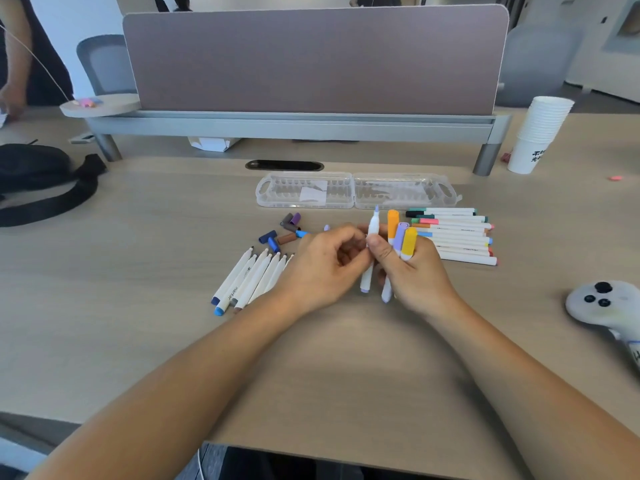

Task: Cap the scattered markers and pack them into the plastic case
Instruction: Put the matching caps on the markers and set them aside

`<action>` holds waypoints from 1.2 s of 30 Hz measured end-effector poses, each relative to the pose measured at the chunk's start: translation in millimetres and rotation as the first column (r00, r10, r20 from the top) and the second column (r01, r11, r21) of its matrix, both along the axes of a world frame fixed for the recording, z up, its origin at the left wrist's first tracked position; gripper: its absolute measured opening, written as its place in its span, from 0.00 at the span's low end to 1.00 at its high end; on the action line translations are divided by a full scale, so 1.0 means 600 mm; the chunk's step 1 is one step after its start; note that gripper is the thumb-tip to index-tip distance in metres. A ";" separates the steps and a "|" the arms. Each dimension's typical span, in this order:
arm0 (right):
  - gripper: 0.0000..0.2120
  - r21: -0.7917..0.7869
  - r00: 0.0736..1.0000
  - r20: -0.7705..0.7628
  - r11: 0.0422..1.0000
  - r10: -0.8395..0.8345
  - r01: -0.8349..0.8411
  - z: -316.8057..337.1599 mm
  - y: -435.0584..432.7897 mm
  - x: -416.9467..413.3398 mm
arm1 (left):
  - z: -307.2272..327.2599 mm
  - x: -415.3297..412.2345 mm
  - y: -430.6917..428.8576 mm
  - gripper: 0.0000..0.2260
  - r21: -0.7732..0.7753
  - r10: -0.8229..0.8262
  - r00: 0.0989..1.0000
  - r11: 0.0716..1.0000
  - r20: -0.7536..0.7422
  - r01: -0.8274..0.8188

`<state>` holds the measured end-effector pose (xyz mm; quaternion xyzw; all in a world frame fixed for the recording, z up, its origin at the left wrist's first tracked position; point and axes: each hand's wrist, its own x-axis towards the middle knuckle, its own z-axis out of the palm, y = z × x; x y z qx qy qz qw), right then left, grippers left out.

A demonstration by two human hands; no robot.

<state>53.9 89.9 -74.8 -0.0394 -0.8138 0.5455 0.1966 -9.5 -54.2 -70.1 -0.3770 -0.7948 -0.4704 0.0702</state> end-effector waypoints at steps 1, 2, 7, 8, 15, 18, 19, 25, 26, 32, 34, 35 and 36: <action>0.15 0.002 1.000 0.001 1.000 0.002 -0.002 0.001 0.000 0.001 | 0.001 -0.001 -0.002 0.03 -0.007 -0.004 1.000 1.000 0.031 0.004; 0.11 -0.001 1.000 -0.010 1.000 0.000 0.000 0.003 -0.001 0.002 | 0.004 -0.004 -0.006 0.04 -0.031 -0.017 0.997 0.999 0.077 0.020; 0.09 -0.105 0.994 -0.032 0.989 -0.107 0.103 0.016 -0.008 0.003 | 0.036 -0.060 -0.027 0.04 -0.198 -0.024 0.969 0.977 0.248 0.075; 0.07 -0.115 0.993 -0.013 0.987 -0.115 0.113 0.016 -0.007 0.003 | 0.038 -0.080 -0.026 0.04 -0.255 0.049 0.983 0.967 0.177 -0.002; 0.06 -0.155 0.992 0.028 0.980 -0.125 0.127 0.016 -0.004 0.002 | 0.014 -0.170 0.011 0.15 -0.697 0.179 0.968 0.672 -0.175 -0.250; 0.11 -0.155 0.992 0.018 0.980 -0.127 0.128 0.014 -0.005 0.001 | 0.008 -0.177 0.025 0.10 -0.754 0.157 0.960 0.595 -0.231 -0.278; 0.09 -0.157 0.992 0.009 0.980 -0.122 0.122 0.014 -0.006 0.000 | 0.006 -0.177 0.028 0.12 -0.751 0.153 0.960 0.598 -0.235 -0.279; 0.20 -0.146 0.991 0.026 0.980 -0.129 0.132 0.006 0.000 -0.004 | 0.001 -0.177 0.044 0.14 -0.768 0.111 0.953 0.570 -0.280 -0.292; 0.19 -0.141 0.992 0.029 0.982 -0.124 0.127 0.006 0.000 -0.003 | 0.001 -0.175 0.044 0.15 -0.768 0.098 0.951 0.568 -0.295 -0.296; 0.21 -0.116 0.993 0.034 0.987 -0.109 0.112 0.001 0.003 -0.002 | 0.017 -0.160 0.019 0.08 -0.519 0.207 0.972 0.822 -0.110 -0.234; 0.21 -0.109 0.995 0.026 0.989 -0.100 0.102 -0.001 0.000 -0.003 | 0.031 -0.145 0.005 0.05 -0.214 0.240 0.967 0.952 0.078 -0.219; 0.20 -0.103 0.995 0.023 0.990 -0.095 0.097 -0.001 -0.002 -0.002 | 0.041 -0.130 -0.001 0.05 -0.042 0.205 0.961 0.979 0.185 -0.201; 0.19 -0.097 0.996 0.019 0.991 -0.087 0.088 0.001 -0.004 0.000 | 0.052 -0.111 -0.005 0.05 0.125 0.120 0.947 0.979 0.298 -0.163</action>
